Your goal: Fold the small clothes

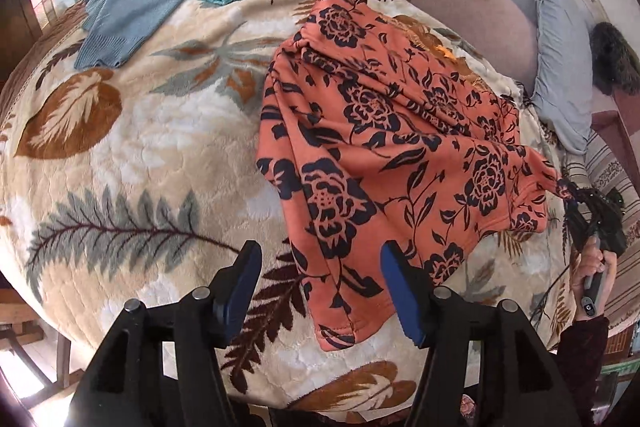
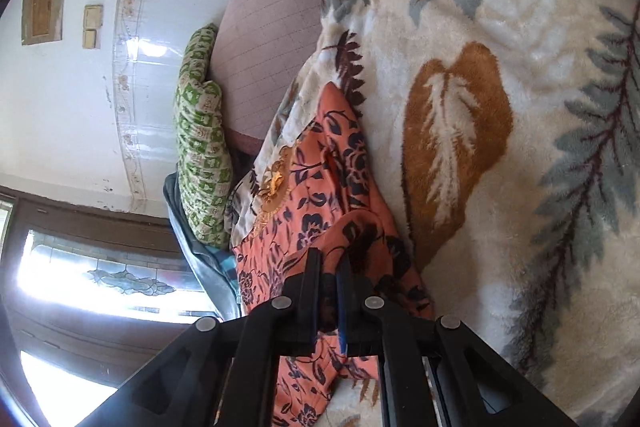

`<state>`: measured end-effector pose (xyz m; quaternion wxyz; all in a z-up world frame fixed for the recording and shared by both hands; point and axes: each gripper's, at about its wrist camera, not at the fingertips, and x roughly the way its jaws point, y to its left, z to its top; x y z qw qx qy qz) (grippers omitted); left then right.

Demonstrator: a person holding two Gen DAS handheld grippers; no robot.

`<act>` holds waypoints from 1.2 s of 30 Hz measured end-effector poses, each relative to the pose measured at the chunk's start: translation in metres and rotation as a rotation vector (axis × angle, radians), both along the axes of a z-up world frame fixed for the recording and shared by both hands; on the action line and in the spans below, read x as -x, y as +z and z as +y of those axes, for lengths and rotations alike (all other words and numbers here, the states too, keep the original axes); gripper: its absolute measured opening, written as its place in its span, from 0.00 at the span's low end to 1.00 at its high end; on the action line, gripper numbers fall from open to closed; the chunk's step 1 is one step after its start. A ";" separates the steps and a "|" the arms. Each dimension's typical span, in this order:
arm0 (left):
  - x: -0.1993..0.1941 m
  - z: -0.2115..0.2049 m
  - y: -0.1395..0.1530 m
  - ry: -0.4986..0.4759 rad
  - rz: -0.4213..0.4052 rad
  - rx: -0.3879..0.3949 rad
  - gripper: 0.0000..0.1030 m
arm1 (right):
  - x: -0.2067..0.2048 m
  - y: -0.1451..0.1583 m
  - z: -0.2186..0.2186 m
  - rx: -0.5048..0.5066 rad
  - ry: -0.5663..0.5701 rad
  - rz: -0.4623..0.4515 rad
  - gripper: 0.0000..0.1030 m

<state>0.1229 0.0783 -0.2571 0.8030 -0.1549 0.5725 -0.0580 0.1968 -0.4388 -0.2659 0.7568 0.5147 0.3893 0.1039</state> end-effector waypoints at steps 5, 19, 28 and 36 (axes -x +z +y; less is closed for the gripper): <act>0.012 -0.016 -0.026 0.054 0.077 0.022 0.61 | 0.004 0.014 0.012 0.126 0.041 -0.005 0.07; -0.002 -0.026 -0.004 -0.040 -0.040 0.156 0.09 | 0.004 0.030 0.008 0.139 0.065 -0.056 0.07; -0.133 0.005 0.081 -0.024 -0.228 0.308 0.09 | -0.047 0.025 -0.022 -0.080 -0.026 -0.113 0.07; -0.286 0.042 0.067 0.100 -0.218 0.271 0.09 | -0.136 0.016 -0.033 -0.048 -0.073 -0.127 0.07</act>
